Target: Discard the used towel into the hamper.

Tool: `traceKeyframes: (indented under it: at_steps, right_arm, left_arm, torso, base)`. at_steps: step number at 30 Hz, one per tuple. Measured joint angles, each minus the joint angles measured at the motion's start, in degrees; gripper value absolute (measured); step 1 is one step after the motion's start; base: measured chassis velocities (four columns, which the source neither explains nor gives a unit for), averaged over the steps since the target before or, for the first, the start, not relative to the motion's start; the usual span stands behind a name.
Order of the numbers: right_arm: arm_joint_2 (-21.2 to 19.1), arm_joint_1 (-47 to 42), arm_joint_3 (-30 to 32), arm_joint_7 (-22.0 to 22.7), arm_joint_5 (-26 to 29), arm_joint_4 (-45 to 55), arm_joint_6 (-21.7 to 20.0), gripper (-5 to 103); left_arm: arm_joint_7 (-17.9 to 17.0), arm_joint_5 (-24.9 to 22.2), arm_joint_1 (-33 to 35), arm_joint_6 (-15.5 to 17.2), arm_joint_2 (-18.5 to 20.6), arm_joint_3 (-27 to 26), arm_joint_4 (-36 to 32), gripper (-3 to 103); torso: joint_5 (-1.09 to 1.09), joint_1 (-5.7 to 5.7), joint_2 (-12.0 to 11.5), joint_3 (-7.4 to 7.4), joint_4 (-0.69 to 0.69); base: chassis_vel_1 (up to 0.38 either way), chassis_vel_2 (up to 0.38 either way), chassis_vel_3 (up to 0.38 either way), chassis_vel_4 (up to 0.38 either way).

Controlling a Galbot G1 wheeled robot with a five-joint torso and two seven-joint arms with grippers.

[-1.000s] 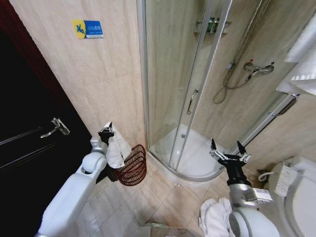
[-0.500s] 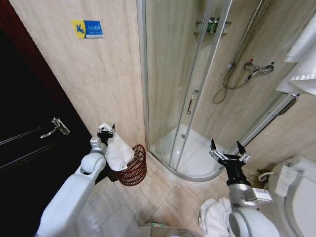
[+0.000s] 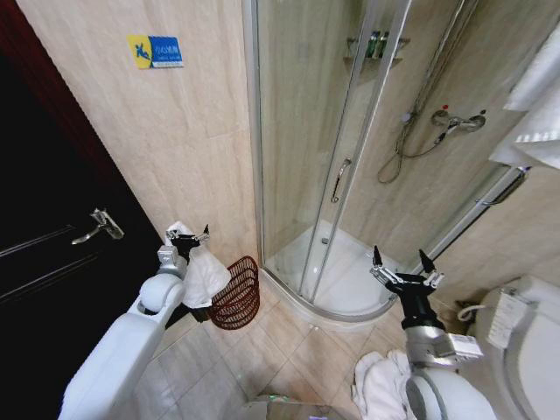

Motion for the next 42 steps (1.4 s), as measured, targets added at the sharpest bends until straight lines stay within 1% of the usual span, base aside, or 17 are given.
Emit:
traceKeyframes:
  at_steps: [2, 3, 7, 8, 9, 10, 13, 14, 16, 17, 22, 23, 26, 27, 30, 37, 42]
  right_arm:
    - [0.1, -0.1, 0.1, 0.0, 0.0, -0.1, 0.1, 100]
    - [0.1, -0.1, 0.1, 0.0, 0.0, -0.1, 0.1, 100]
    - [0.2, 0.2, -0.1, 0.0, 0.0, -0.5, 0.3, 100]
    - [0.4, 0.2, -0.1, 0.0, 0.0, -0.5, 0.3, 100]
    - [0.4, 0.2, -0.1, 0.0, 0.0, -0.5, 0.3, 100]
    - [0.5, 0.3, -0.2, 0.0, 0.0, -0.6, 0.4, 100]
    - [0.7, 0.0, -0.2, -0.3, 0.0, -0.8, 0.7, 100]
    - [0.7, 0.0, -0.2, -0.3, 0.0, -0.8, 0.7, 100]
    - [0.8, -0.3, -0.1, -0.5, 0.0, -0.9, 1.0, 100]
    - [0.8, -0.3, -0.1, -0.5, 0.0, -0.9, 1.0, 100]
    - [1.1, -0.4, -0.1, -0.7, 0.1, -1.5, 1.3, 100]
    - [1.1, -0.4, -0.1, -0.7, 0.1, -1.5, 1.3, 100]
    - [1.2, -0.2, -0.3, -0.7, 0.1, -1.7, 1.3, 100]
    - [1.2, -0.2, -0.3, -0.7, 0.1, -1.7, 1.3, 100]
    - [1.2, 0.1, -0.4, -0.7, 0.1, -2.1, 1.3, 100]
    - [1.4, -0.1, -0.3, -0.8, 0.1, -2.3, 1.4, 100]
    - [1.3, -0.3, -0.3, -0.8, 0.1, -2.3, 1.5, 100]
  left_arm:
    - [2.4, -0.7, 0.7, 4.0, 0.7, -0.9, -1.4, 100]
    - [2.4, -0.7, 0.7, 4.0, 0.7, -0.9, -1.4, 100]
    - [2.9, -3.0, 0.5, 15.3, 1.9, -1.3, -3.6, 100]
    - [3.0, -4.1, 0.0, 17.3, 2.2, -1.3, -3.7, 100]
    - [3.0, -4.1, 0.0, 17.3, 2.2, -1.3, -3.7, 100]
    - [3.0, -5.0, -0.8, 18.6, 2.5, -1.0, -3.6, 100]
    - [3.1, -6.4, -3.3, 21.0, 3.2, -0.1, -2.0, 100]
    - [3.1, -6.4, -3.3, 21.0, 3.2, -0.1, -2.0, 100]
    - [4.3, -7.3, -4.7, 23.4, 3.9, 0.2, -1.2, 100]
    - [4.3, -7.3, -4.7, 23.4, 3.9, 0.2, -1.2, 100]
    - [6.9, -7.2, -5.7, 26.5, 4.9, 0.1, 1.5, 100]
    - [6.9, -7.2, -5.7, 26.5, 4.9, 0.1, 1.5, 100]
    - [8.9, -6.2, -5.7, 27.0, 5.3, -0.7, 3.4, 100]
    - [8.9, -6.2, -5.7, 27.0, 5.3, -0.7, 3.4, 100]
    - [11.0, -4.6, -5.6, 27.0, 5.9, -1.0, 5.2, 100]
    - [11.4, -2.8, -5.7, 26.9, 5.3, -0.8, 7.5, 100]
    - [10.2, -2.0, -5.3, 25.7, 4.6, -0.9, 8.2, 100]
  torso:
    - [0.01, 0.0, 0.0, 0.0, 0.0]
    - [0.01, 0.0, 0.0, 0.0, 0.0]
    - [0.0, 0.0, 0.0, 0.0, 0.01]
    - [0.0, 0.0, 0.0, 0.0, 0.01]
    - [0.0, 0.0, 0.0, 0.0, 0.01]
    - [0.01, 0.0, 0.0, 0.0, 0.01]
    - [0.0, 0.0, 0.0, 0.0, 0.0]
    - [0.0, 0.0, 0.0, 0.0, 0.0]
    - [0.0, 0.0, 0.0, 0.0, 0.0]
    - [0.0, 0.0, 0.0, 0.0, 0.0]
    - [0.0, 0.0, 0.0, 0.0, 0.0]
    - [0.0, 0.0, 0.0, 0.0, 0.0]
    - [0.0, 0.0, 0.0, 0.0, 0.0]
    - [0.0, 0.0, 0.0, 0.0, 0.0]
    - [0.01, 0.0, 0.0, 0.0, 0.0]
    - [0.0, 0.0, 0.0, 0.0, 0.0]
    - [0.01, 0.0, 0.0, 0.0, 0.0]
  base:
    - [0.0, 0.0, 0.0, 0.0]
    - [0.0, 0.0, 0.0, 0.0]
    - [0.0, 0.0, 0.0, 0.0]
    - [0.0, 0.0, 0.0, 0.0]
    - [0.0, 0.0, 0.0, 0.0]
    - [0.0, 0.0, 0.0, 0.0]
    - [0.0, 0.0, 0.0, 0.0]
    - [0.0, 0.0, 0.0, 0.0]
    - [0.0, 0.0, 0.0, 0.0]
    - [0.0, 0.0, 0.0, 0.0]
    - [0.0, 0.0, 0.0, 0.0]
    - [0.0, 0.0, 0.0, 0.0]
    - [0.0, 0.0, 0.0, 0.0]
    - [0.0, 0.0, 0.0, 0.0]
    - [0.0, 0.0, 0.0, 0.0]
    - [0.0, 0.0, 0.0, 0.0]
    - [0.0, 0.0, 0.0, 0.0]
